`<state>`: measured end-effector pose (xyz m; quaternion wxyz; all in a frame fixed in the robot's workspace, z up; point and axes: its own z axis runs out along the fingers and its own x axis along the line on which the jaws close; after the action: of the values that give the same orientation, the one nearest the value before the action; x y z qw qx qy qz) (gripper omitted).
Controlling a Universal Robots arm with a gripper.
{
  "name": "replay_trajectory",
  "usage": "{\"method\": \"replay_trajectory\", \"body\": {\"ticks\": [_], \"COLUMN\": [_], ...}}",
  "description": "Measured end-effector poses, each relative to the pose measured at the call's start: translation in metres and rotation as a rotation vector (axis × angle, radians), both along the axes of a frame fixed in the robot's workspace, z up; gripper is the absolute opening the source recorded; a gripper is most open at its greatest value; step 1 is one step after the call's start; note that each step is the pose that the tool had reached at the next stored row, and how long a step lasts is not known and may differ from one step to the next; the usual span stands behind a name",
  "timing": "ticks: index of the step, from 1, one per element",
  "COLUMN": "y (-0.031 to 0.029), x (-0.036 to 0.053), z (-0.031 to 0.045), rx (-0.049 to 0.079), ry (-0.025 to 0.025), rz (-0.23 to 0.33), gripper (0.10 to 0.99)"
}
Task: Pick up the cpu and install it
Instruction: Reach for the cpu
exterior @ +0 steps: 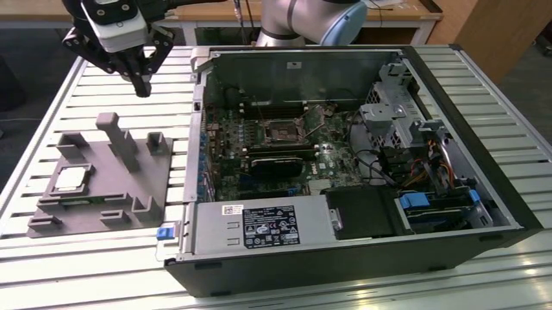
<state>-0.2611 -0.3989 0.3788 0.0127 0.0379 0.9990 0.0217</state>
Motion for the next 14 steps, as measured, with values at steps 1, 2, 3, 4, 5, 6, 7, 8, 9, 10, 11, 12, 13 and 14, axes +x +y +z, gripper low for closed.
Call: {"method": "replay_trajectory", "body": {"ticks": [1,2,3,4,5,6,7,8,9,10,11,12,13,14], "y": [0.0,0.0,0.0,0.0,0.0,0.0,0.0,0.0,0.0,0.0,0.0,0.0,0.0,0.0], "x": [-0.0007,-0.0013,-0.002,-0.0026,-0.0031,-0.0037,-0.0042,-0.0047,-0.0052,-0.0057,-0.0062,-0.0066,-0.0071,-0.0077], "z": [-0.0001,-0.0002,-0.0002,-0.0003,-0.0004,-0.0004,-0.0005,-0.0006,-0.0007,-0.0007,-0.0007,-0.0008,-0.0009,-0.0009], "rx": [0.0,0.0,0.0,0.0,0.0,0.0,0.0,0.0,0.0,0.0,0.0,0.0,0.0,0.0], "ry": [0.0,0.0,0.0,0.0,0.0,0.0,0.0,0.0001,0.0,0.0,0.0001,0.0,0.0001,0.0001], "rz": [0.0,0.0,0.0,0.0,0.0,0.0,0.0,0.0,0.0,0.0,0.0,0.0,0.0,0.0], "gripper": [0.106,0.106,0.106,0.106,0.106,0.106,0.106,0.106,0.106,0.106,0.106,0.106,0.106,0.106]}}
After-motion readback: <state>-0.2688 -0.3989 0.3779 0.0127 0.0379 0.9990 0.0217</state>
